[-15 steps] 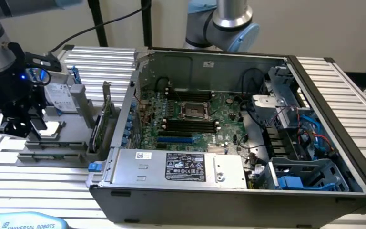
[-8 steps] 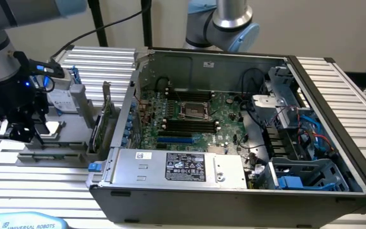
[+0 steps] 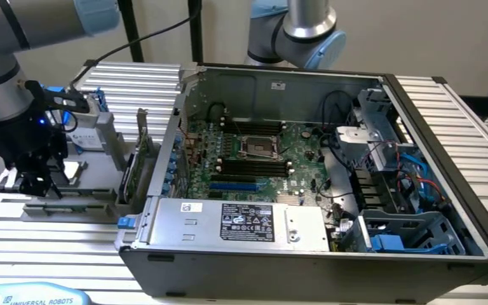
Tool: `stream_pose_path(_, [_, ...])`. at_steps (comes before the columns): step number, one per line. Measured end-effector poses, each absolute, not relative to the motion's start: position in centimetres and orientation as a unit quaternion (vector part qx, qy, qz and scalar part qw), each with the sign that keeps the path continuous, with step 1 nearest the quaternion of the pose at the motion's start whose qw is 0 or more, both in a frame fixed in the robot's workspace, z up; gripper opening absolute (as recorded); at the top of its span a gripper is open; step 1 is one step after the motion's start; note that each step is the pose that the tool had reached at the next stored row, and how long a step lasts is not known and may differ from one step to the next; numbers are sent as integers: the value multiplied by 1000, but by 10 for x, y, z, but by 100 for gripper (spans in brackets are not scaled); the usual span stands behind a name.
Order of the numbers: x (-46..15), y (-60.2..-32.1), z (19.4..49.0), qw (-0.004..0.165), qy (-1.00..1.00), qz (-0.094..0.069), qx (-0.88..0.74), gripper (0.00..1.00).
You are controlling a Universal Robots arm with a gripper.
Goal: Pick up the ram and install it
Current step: 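Pick up the ram and move it above insertion slot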
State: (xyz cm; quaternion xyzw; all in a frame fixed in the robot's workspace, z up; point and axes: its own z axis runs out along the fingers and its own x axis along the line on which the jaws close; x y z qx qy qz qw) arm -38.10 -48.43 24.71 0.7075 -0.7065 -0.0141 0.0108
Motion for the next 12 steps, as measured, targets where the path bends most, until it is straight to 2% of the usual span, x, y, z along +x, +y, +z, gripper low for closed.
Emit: stream_pose_path(12, [-381, -485, 225, 11, -700, -14, 714, 36])
